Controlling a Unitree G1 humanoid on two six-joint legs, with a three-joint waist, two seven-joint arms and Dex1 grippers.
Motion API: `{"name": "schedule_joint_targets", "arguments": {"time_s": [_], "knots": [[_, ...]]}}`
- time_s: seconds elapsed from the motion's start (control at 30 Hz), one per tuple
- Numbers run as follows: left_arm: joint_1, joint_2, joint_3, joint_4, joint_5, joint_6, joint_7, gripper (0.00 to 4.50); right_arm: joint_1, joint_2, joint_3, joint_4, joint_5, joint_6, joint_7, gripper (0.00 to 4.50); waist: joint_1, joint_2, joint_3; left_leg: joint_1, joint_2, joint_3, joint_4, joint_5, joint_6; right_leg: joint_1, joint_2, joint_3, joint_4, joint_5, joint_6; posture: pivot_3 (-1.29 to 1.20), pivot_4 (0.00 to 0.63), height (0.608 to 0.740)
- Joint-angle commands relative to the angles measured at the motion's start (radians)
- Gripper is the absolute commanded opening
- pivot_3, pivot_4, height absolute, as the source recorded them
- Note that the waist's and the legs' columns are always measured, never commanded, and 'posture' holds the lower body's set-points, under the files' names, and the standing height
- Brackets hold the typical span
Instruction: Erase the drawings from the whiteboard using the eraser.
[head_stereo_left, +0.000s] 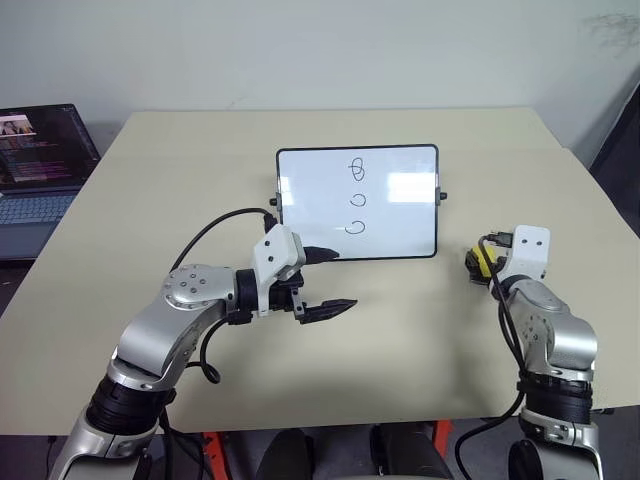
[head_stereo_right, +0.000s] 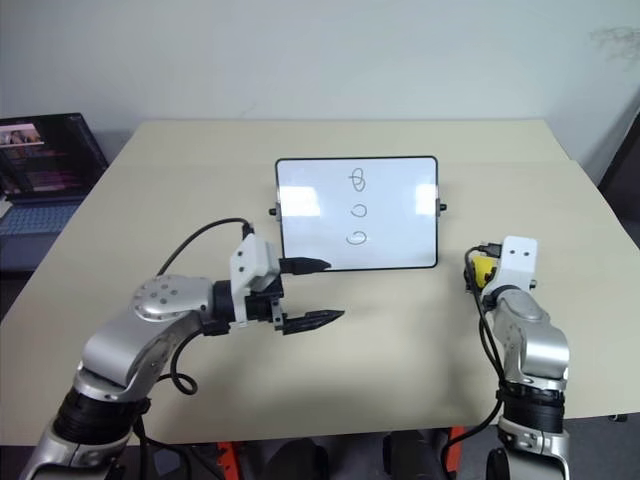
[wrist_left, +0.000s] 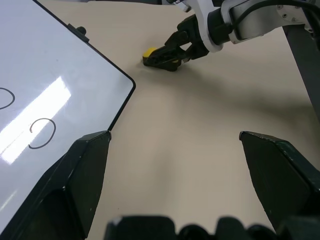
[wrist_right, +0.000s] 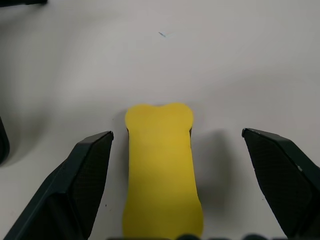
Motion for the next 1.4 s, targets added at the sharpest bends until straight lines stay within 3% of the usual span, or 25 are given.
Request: {"name": "schedule_joint_targets", "arguments": {"time_s": [0.03,0.33,0.37,0.43,0.7,1.07,1.4], "knots": [[-0.007,0.005,0.000,-0.006,0.007,-0.021,-0.005,4.50,-0.028,-0.003,-0.021,-0.006,0.014,-0.004,-0.012,4.46,0.000,0.000,0.000,0.000,0.000,0.000,0.000,0.000,0.000,0.000,0.000,0.000,0.000,0.000,0.000,0.00,0.150,0.740],[-0.004,0.002,0.001,-0.007,0.014,-0.024,-0.010,4.50,-0.028,0.003,-0.024,-0.011,0.022,0.003,-0.022,4.46,0.000,0.000,0.000,0.000,0.000,0.000,0.000,0.000,0.000,0.000,0.000,0.000,0.000,0.000,0.000,0.00,0.150,0.740],[-0.006,0.002,0.001,-0.005,0.014,-0.024,-0.009,4.50,-0.028,0.004,-0.025,-0.011,0.023,0.003,-0.023,4.31,0.000,0.000,0.000,0.000,0.000,0.000,0.000,0.000,0.000,0.000,0.000,0.000,0.000,0.000,0.000,0.00,0.150,0.740],[-0.010,0.002,0.001,-0.001,0.016,-0.026,-0.010,4.50,-0.026,0.008,-0.026,-0.012,0.024,0.004,-0.025,3.89,0.000,0.000,0.000,0.000,0.000,0.000,0.000,0.000,0.000,0.000,0.000,0.000,0.000,0.000,0.000,0.00,0.150,0.740],[-0.016,0.001,0.001,0.006,0.019,-0.033,-0.012,4.50,-0.021,0.008,-0.023,-0.013,0.036,0.003,-0.029,1.25,0.000,0.000,0.000,0.000,0.000,0.000,0.000,0.000,0.000,0.000,0.000,0.000,0.000,0.000,0.000,0.00,0.150,0.740],[-0.011,0.000,0.001,0.000,0.015,-0.033,-0.005,4.50,-0.017,-0.010,-0.002,-0.022,0.032,0.002,-0.011,1.24,0.000,0.000,0.000,0.000,0.000,0.000,0.000,0.000,0.000,0.000,0.000,0.000,0.000,0.000,0.000,0.00,0.150,0.740],[-0.021,0.012,0.045,0.063,0.060,-0.063,0.039,4.50,-0.067,-0.108,0.134,-0.047,-0.004,-0.156,0.102,1.24,-0.002,0.000,0.000,0.000,0.000,0.000,0.000,0.000,0.000,0.000,0.000,0.000,0.000,0.000,0.000,0.00,0.150,0.740]]}}
